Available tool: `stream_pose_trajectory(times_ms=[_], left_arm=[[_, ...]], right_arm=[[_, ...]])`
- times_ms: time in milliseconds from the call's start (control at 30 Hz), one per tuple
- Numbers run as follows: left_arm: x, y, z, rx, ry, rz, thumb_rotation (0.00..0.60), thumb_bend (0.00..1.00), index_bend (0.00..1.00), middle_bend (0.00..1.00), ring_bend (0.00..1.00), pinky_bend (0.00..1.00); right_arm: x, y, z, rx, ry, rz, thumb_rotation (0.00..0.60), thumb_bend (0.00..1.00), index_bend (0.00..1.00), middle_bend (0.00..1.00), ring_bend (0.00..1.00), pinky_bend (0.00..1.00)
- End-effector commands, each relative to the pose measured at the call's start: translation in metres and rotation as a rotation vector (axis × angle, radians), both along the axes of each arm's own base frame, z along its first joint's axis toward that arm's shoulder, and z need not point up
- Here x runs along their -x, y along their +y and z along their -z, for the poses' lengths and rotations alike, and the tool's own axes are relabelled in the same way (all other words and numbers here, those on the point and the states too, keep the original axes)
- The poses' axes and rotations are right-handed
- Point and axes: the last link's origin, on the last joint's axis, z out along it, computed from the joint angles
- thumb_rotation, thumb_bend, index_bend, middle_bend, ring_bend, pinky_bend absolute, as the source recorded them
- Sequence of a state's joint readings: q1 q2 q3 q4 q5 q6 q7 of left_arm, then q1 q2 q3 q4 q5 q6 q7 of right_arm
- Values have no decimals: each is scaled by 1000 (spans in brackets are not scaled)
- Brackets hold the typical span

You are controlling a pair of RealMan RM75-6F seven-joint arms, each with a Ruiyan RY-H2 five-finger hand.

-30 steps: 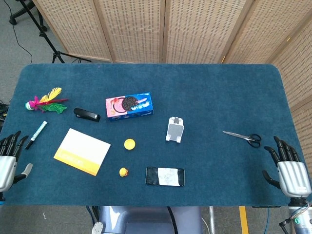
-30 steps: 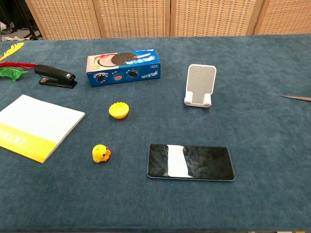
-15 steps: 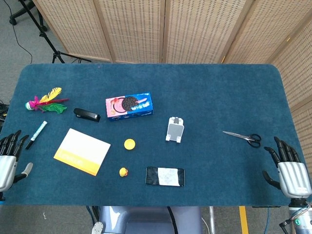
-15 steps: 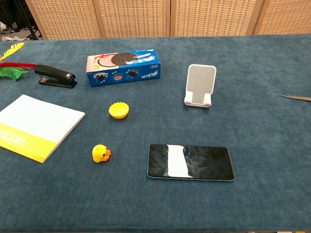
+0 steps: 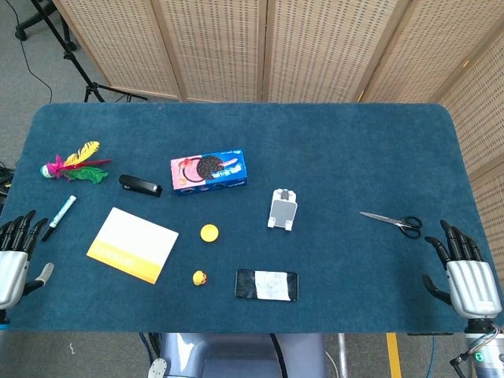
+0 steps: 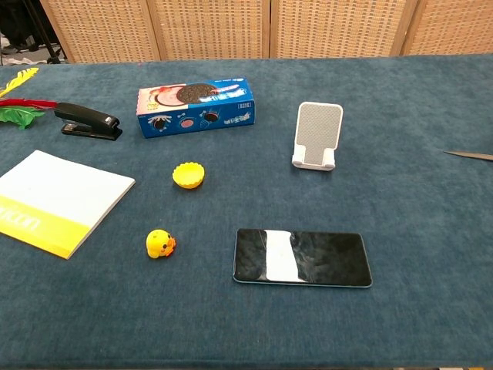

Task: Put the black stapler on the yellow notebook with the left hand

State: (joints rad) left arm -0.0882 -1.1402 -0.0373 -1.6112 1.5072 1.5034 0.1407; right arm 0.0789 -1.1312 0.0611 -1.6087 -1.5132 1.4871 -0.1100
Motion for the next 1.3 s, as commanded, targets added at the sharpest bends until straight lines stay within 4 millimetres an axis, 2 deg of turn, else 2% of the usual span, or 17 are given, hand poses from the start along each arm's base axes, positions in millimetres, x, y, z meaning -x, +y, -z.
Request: stream_pose_trajectory(times_ms=[33, 300, 833, 1067, 1300], left_arm=[[0, 0, 1, 5, 2, 0, 600, 301, 105, 0, 0, 96], [-1, -1, 0, -2, -4, 2, 600, 301, 105, 0, 0, 96], [0, 6, 6, 26, -4, -4, 600, 300, 105, 0, 0, 96], [-2, 41, 6, 56, -10, -28, 600, 301, 105, 0, 0, 96], [-5, 99, 18, 152, -87, -66, 600, 301, 105, 0, 0, 96]], right_arm=[[0, 0, 0, 3, -4, -1, 600, 311, 196, 0, 0, 110], [0, 0, -1, 8, -10, -6, 600, 311, 119, 0, 0, 110], [2, -1, -3, 15, -15, 1, 600, 311, 118, 0, 0, 110], [1, -1, -2, 12, -13, -4, 600, 311, 118, 0, 0, 110], [0, -1, 0, 5, -7, -9, 600, 311, 118, 0, 0, 110]])
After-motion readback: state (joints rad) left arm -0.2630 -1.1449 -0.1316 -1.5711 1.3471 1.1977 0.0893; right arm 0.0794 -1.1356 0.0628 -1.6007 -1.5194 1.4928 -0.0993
